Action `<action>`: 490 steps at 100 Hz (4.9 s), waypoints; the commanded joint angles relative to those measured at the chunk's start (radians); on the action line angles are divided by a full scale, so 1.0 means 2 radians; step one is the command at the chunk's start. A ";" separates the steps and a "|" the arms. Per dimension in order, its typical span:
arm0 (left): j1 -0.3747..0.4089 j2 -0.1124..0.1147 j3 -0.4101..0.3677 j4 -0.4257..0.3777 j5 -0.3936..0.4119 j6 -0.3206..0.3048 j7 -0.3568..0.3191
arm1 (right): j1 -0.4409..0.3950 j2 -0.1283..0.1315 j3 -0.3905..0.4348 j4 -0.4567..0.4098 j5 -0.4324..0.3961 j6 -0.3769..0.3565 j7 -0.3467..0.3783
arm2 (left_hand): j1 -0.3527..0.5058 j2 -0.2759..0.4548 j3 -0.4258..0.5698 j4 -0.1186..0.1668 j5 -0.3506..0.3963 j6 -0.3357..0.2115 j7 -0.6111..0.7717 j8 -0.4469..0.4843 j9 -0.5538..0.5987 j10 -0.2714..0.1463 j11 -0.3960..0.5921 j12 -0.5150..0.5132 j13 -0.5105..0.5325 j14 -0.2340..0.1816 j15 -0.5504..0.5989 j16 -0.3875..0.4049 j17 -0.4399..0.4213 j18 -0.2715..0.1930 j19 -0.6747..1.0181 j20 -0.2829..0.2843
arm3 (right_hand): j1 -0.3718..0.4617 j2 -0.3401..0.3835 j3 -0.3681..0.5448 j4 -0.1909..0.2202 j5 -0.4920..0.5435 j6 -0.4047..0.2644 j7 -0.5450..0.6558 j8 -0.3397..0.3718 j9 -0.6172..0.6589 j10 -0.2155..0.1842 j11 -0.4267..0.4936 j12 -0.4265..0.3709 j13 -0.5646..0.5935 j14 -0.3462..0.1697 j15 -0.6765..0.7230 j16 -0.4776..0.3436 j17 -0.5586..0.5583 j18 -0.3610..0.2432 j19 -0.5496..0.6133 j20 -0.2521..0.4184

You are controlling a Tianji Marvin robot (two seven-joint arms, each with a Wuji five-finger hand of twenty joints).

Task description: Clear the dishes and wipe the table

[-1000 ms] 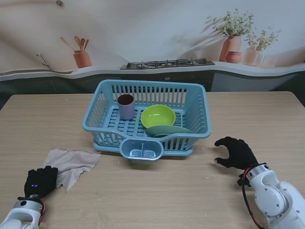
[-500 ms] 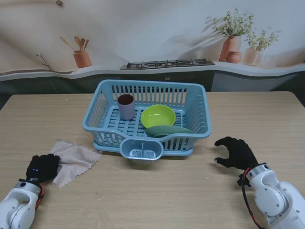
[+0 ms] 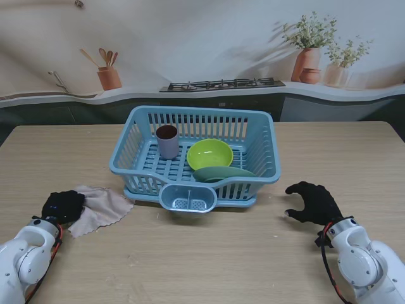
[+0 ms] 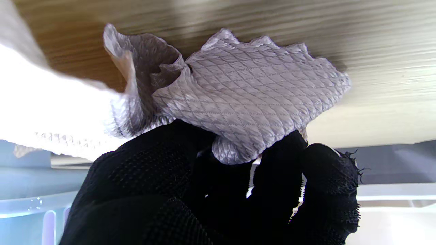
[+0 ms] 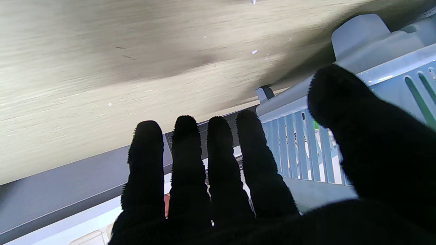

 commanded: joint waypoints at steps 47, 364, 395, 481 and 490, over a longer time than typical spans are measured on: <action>0.179 -0.017 -0.069 -0.079 0.037 0.075 0.063 | -0.002 0.000 -0.003 -0.001 0.003 0.000 0.012 | 0.031 -0.001 0.021 -0.004 0.034 -0.078 0.017 -0.005 0.009 -0.032 -0.017 0.026 -0.003 0.011 -0.004 0.000 -0.006 0.026 -0.008 -0.002 | 0.004 0.006 -0.002 0.010 0.001 0.001 -0.002 0.005 -0.001 0.001 -0.006 -0.006 -0.001 0.003 0.002 -0.002 -0.008 -0.010 -0.001 0.002; -0.036 -0.011 0.030 0.026 -0.020 0.031 0.047 | -0.001 0.003 0.004 0.007 -0.015 -0.011 0.006 | 0.046 0.023 -0.033 0.011 0.025 -0.064 -0.006 -0.024 -0.010 -0.018 -0.001 -0.012 -0.005 0.008 0.004 -0.002 0.001 0.026 -0.004 0.001 | 0.005 0.006 -0.002 0.010 0.000 0.002 -0.003 0.005 -0.001 0.001 -0.007 -0.006 -0.001 0.003 0.002 -0.002 -0.007 -0.010 -0.001 0.002; 0.047 -0.013 -0.013 -0.050 -0.009 0.059 -0.003 | -0.002 0.002 0.005 0.008 -0.014 -0.013 0.004 | 0.047 0.020 -0.027 0.011 0.027 -0.060 -0.004 -0.024 -0.009 -0.014 0.001 -0.014 -0.005 0.015 0.007 -0.002 0.003 0.026 -0.003 0.002 | 0.005 0.006 -0.002 0.010 0.000 0.001 -0.003 0.005 -0.001 0.001 -0.007 -0.006 -0.001 0.003 0.002 -0.002 -0.008 -0.010 -0.001 0.002; 0.137 -0.023 -0.060 -0.086 0.006 0.074 0.060 | 0.003 0.003 0.001 0.009 -0.009 -0.015 0.014 | 0.051 0.025 -0.034 0.012 0.026 -0.057 -0.004 -0.025 -0.010 -0.010 -0.003 -0.008 -0.008 0.017 0.006 0.000 0.002 0.026 -0.007 0.007 | 0.005 0.006 -0.002 0.010 0.001 0.001 -0.002 0.005 -0.001 0.001 -0.007 -0.006 -0.001 0.003 0.002 -0.002 -0.008 -0.010 -0.001 0.002; 0.101 -0.020 -0.039 -0.065 0.001 0.069 0.057 | 0.003 0.003 0.001 0.009 -0.009 -0.014 0.013 | 0.051 0.026 -0.036 0.012 0.025 -0.058 -0.005 -0.026 -0.012 -0.012 -0.004 -0.008 -0.009 0.015 0.006 0.000 0.001 0.026 -0.007 0.007 | 0.005 0.006 -0.002 0.010 0.000 0.002 -0.003 0.005 -0.001 0.001 -0.007 -0.006 -0.001 0.004 0.002 -0.002 -0.008 -0.010 -0.001 0.002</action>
